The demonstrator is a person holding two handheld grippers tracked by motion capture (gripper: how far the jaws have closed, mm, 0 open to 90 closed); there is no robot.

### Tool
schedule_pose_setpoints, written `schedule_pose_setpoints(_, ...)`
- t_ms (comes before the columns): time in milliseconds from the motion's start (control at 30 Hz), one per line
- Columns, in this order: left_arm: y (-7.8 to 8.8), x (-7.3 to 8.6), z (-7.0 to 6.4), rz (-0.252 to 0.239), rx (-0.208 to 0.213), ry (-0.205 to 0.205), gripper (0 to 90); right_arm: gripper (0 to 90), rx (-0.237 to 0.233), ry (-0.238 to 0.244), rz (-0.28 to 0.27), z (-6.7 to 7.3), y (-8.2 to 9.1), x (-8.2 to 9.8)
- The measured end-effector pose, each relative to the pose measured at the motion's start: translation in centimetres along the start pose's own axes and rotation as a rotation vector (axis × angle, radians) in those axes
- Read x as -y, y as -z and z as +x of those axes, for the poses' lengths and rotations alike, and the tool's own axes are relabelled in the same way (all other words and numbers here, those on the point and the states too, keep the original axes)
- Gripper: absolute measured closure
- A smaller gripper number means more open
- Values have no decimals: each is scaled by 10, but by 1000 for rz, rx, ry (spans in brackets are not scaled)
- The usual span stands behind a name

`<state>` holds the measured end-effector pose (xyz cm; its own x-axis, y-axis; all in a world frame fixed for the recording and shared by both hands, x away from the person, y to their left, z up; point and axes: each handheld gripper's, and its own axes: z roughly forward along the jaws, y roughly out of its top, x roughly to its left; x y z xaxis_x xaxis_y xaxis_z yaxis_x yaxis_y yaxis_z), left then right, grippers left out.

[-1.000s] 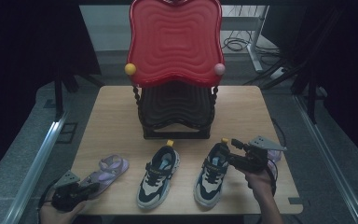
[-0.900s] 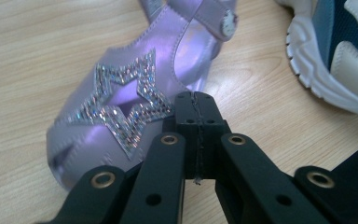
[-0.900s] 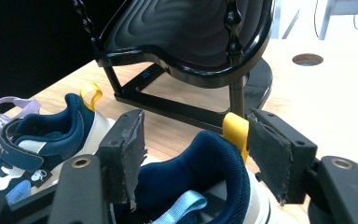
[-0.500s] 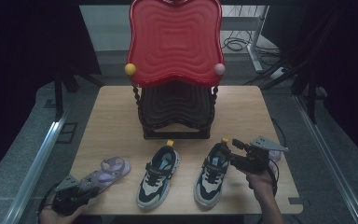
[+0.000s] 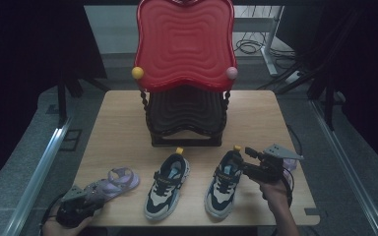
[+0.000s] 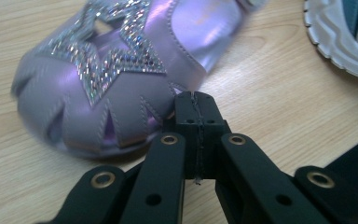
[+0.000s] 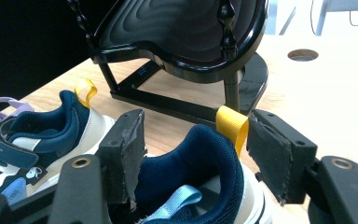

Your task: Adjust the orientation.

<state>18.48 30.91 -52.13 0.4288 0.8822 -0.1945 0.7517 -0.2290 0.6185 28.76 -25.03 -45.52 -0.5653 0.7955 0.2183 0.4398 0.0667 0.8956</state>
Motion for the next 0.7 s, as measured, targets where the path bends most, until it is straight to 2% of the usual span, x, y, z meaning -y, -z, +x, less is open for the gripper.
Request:
schedule_pose_setpoints(333,3,0,10,-5,-29,30,900,373,4,-4,4,0,-1,1)
schedule_pose_setpoints(700,4,-7,24,-2,-21,45,900,373,3,-7,6,-1,-1,1)
